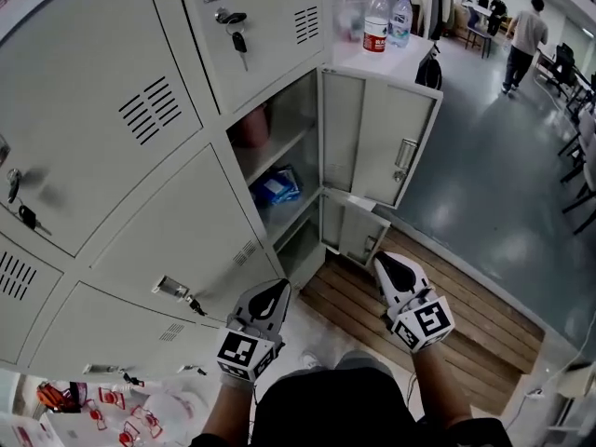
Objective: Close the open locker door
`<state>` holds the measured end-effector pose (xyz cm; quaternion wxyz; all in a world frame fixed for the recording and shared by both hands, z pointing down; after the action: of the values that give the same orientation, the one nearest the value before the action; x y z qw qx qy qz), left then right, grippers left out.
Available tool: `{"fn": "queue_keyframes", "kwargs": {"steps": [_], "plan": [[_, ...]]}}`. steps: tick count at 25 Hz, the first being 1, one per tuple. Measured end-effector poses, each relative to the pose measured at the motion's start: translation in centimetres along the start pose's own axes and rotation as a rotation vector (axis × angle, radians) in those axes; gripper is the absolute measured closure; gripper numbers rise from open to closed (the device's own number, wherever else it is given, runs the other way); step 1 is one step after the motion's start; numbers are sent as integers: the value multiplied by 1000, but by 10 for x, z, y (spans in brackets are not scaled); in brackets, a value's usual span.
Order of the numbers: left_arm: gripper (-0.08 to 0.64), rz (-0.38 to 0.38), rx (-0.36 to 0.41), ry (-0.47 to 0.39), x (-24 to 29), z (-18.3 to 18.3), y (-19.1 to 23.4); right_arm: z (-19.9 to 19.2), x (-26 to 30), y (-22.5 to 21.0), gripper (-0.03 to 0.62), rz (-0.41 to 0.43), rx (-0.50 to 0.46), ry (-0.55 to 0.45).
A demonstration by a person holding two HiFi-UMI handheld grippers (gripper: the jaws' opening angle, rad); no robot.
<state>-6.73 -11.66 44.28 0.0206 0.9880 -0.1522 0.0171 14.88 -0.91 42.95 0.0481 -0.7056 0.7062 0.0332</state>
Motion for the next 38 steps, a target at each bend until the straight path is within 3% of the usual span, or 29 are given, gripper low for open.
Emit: {"fn": "queue_keyframes", "kwargs": {"steps": [16,21,28,38], "plan": [[537,119,-23,16,42,11,28,21,63,-161,539,-160,-22,-29],[537,177,-25,24,51,13,28,24,83,-204,432,-175,-23,-43],[537,238,-15,20,56,17,26,19,107,-228,405,-130,-21,-41],[537,285,-21,55,45,5,16,15,111,-224,415,-73,0,-44]]}}
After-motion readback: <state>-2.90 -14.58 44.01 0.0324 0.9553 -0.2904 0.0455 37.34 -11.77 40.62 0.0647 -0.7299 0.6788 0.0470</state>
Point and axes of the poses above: the fingertips, and each gripper's own axes: x forward along the fingers, y to its left, z out of its top, the point moved 5 cm from there along -x, backward along the fingers, and after that the axes turned 5 degrees about -y, right-handed, at the moved point
